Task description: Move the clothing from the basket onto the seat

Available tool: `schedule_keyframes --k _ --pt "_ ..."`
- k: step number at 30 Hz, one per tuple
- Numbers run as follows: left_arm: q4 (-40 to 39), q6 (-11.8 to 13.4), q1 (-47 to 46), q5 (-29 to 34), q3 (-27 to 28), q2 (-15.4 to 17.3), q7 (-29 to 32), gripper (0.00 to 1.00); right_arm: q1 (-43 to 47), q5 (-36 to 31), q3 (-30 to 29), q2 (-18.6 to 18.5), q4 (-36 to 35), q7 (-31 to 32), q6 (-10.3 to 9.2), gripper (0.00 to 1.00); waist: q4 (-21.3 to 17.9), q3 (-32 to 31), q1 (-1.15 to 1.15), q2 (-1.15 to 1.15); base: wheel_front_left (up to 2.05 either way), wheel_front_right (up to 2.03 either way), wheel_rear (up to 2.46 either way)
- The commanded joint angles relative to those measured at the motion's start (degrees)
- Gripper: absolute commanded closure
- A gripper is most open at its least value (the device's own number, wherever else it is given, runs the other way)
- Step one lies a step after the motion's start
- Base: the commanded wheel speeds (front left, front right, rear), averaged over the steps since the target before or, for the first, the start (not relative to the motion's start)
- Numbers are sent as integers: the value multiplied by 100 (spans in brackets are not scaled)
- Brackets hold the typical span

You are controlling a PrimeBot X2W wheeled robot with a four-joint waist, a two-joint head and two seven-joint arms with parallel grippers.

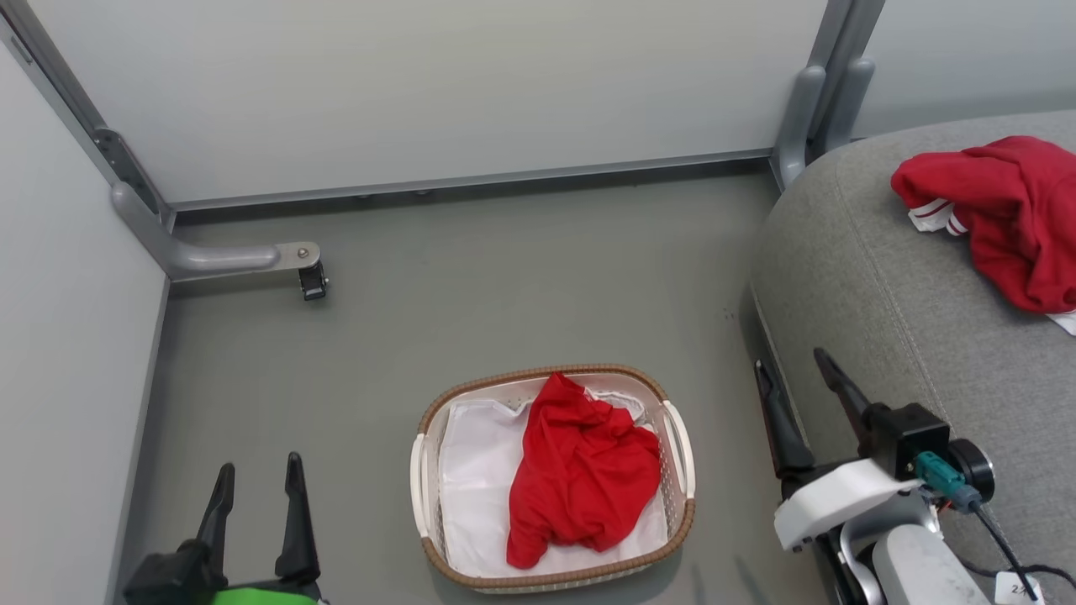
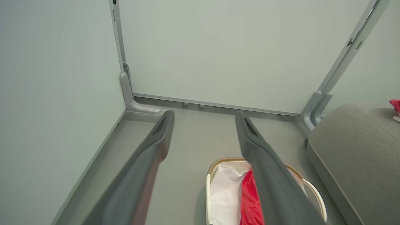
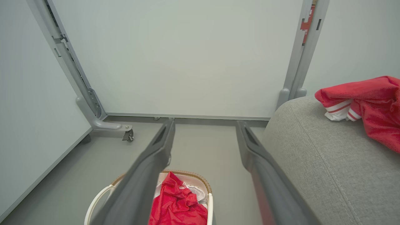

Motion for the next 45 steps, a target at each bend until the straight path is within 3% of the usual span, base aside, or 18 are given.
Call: schedule_keyframes --k 1,6,12,24,34,45 --pt "-34 -19 -200 74 -46 -9 -4 0 -115 -42 -60 -24 -90 -1 -8 0 -4 117 0 0 0 0 0" --pt "-11 -61 -578 249 -397 -9 -3 0 -370 -169 -349 -23 -368 -1 -8 0 -59 576 0 0 0 0 0" --pt "355 -125 -1618 590 -1149 25 52 0 -978 -296 -740 -25 -933 -1 -8 0 -225 1620 0 0 0 0 0" --pt "2713 -152 -3976 1163 -2853 98 461 0 -2006 -91 -912 -19 -1875 -1 -8 0 -897 3773 0 0 0 0 0" --pt "4394 -143 -5056 1111 -2987 170 702 0 -2202 -24 -604 -13 -2329 -1 -8 0 -1425 4762 0 0 0 0 0" --pt "5379 115 -5620 1019 -2849 403 732 0 -2243 206 -386 -17 -2615 -1 -8 0 -1723 5099 0 0 0 0 0"
